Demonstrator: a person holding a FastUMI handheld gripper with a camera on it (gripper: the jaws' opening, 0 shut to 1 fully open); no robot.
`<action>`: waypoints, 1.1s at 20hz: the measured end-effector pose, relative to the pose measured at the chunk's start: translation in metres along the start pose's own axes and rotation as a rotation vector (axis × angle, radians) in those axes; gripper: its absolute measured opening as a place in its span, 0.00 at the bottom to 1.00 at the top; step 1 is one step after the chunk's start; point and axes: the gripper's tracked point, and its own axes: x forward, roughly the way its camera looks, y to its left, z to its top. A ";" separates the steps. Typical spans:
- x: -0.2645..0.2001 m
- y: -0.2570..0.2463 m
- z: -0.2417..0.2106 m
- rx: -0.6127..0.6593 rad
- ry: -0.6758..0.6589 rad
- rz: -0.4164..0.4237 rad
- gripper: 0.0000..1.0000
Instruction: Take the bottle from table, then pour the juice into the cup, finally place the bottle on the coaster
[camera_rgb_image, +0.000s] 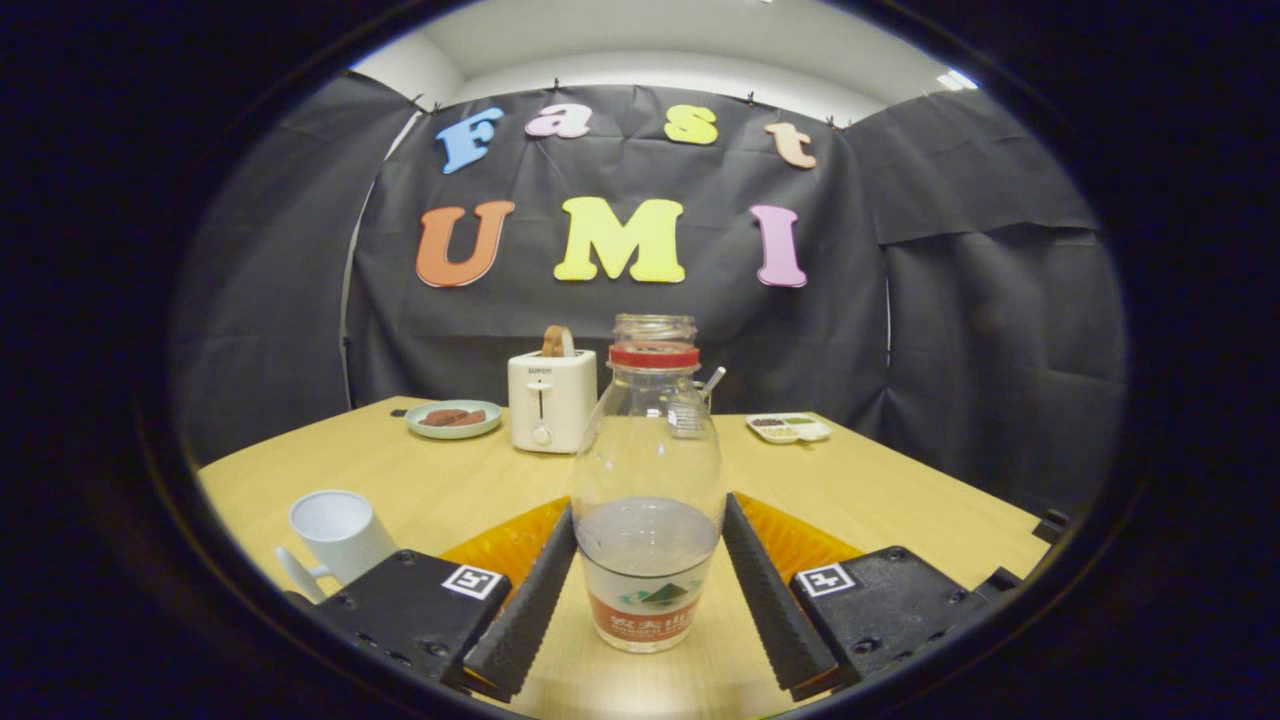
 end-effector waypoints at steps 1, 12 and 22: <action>0.001 0.000 -0.001 0.005 0.003 0.003 0.91; 0.004 0.001 -0.008 0.009 0.041 0.007 0.82; -0.015 0.009 0.026 -0.163 -0.005 0.025 0.80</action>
